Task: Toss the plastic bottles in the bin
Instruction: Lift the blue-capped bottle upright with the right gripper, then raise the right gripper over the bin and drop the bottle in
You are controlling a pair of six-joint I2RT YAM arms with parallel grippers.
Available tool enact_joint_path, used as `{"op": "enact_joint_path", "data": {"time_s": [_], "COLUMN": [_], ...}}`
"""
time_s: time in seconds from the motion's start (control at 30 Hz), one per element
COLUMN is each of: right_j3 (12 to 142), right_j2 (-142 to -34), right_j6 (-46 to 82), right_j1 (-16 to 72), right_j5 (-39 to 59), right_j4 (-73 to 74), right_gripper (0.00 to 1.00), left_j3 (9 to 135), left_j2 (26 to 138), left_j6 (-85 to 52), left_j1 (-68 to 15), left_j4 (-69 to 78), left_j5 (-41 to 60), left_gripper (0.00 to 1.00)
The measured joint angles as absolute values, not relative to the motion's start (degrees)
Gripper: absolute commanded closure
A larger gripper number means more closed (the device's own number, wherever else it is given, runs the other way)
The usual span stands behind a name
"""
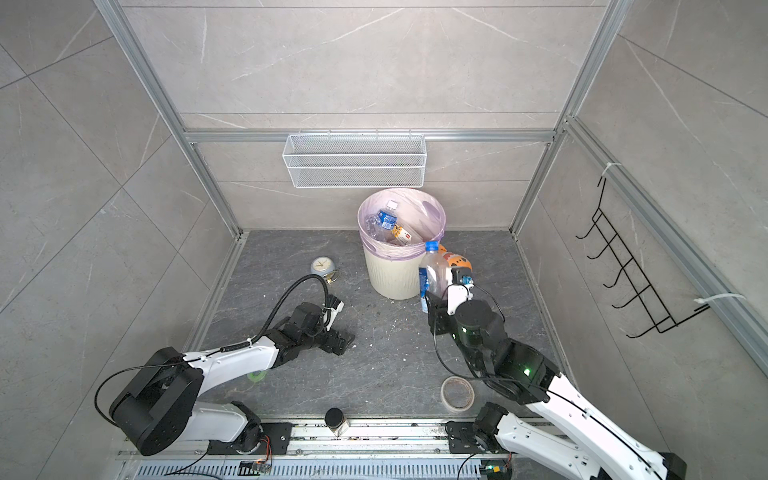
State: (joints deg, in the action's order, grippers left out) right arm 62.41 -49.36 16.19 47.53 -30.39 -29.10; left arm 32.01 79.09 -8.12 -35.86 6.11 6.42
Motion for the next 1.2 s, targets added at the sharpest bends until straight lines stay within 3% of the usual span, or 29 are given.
{"op": "enact_joint_path", "data": {"time_s": [0.17,0.2,0.27,0.3,0.37,0.53,0.9,1.2], "right_j3": [85.14,89.67,100.64,106.69,114.21,110.83,98.04,86.61], "right_j2": [-69.69,-73.80,-83.26,-88.27,-95.15,-96.77,-82.72,-78.17], "right_j6": [13.69,13.32,12.69,12.49,12.36,12.36,11.70,13.80], "right_j1": [39.05,37.21,34.11,32.91,31.53,30.33,29.76,24.49], "right_j5": [-28.95,-28.40,-27.62,-27.55,-27.38,-26.72,-25.50,-21.32], "right_j4": [-28.40,-28.64,-29.93,-30.83,-31.88,-33.50,-31.94,-30.74], "right_gripper": [0.54,0.43,0.11,0.01,0.01,0.01,0.01,0.01], "left_j3": [32.01,32.01,32.01,32.01,32.01,31.99,31.99,35.31], "left_j2": [79.00,78.91,78.65,78.50,78.11,77.08,77.08,76.99], "left_j6": [-8.12,-8.12,-8.12,-8.12,-8.12,-8.12,-8.34,-9.28], "left_j1": [-35.86,-35.86,-35.86,-35.86,-35.86,-35.86,-35.86,-35.51], "left_j4": [6.15,6.17,6.31,6.37,6.39,6.57,6.66,5.58], "left_j5": [6.57,6.57,6.59,6.59,6.57,6.48,6.20,5.67], "left_gripper": [0.00,0.00,0.00,0.00,0.00,0.00,0.00,0.00]}}
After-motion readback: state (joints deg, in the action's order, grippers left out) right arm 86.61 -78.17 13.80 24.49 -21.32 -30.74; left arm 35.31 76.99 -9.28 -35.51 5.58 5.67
